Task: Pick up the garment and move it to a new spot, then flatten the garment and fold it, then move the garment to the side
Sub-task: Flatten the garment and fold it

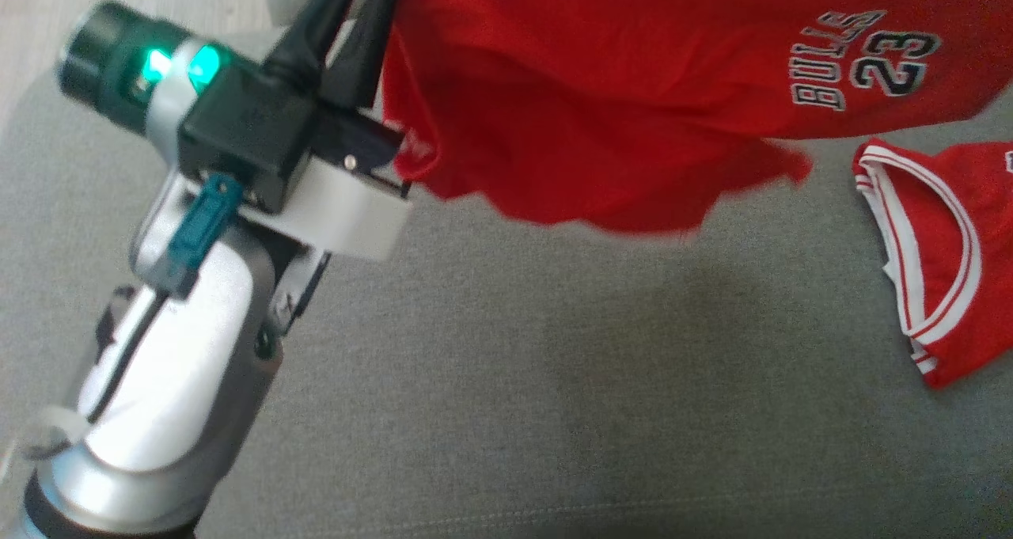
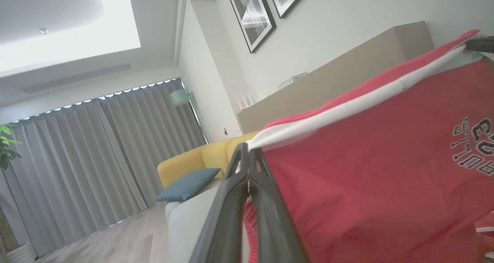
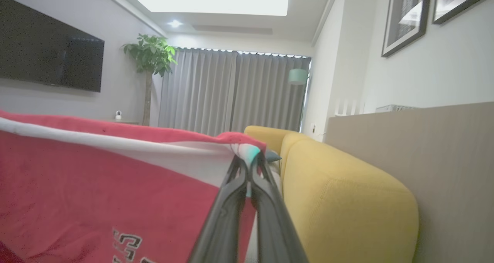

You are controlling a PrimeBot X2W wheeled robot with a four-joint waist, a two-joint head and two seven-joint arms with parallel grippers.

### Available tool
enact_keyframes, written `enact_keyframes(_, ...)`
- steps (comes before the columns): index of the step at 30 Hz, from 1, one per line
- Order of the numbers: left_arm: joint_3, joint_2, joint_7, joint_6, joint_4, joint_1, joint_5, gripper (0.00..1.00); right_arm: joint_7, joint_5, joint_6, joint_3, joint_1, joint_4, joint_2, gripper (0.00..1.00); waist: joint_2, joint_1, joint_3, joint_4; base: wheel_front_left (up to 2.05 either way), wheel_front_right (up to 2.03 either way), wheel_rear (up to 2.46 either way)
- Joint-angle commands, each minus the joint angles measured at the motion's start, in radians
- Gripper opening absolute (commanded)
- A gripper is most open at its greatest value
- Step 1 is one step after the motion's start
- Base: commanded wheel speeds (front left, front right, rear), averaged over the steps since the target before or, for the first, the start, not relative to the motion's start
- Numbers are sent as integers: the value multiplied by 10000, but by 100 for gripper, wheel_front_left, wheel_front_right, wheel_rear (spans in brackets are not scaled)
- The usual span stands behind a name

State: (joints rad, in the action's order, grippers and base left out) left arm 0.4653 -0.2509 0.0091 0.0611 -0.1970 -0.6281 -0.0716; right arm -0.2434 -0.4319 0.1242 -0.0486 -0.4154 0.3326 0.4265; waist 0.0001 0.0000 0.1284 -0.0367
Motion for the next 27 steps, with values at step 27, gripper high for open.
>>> enact_keyframes(27, -1905, 1570, -2136, -325, 8375, -6243, -2085, 0, 2160, -1568, 65, 3581, -7549, -7229, -880, 0, -1, 0, 1622, -269, 0, 0, 0)
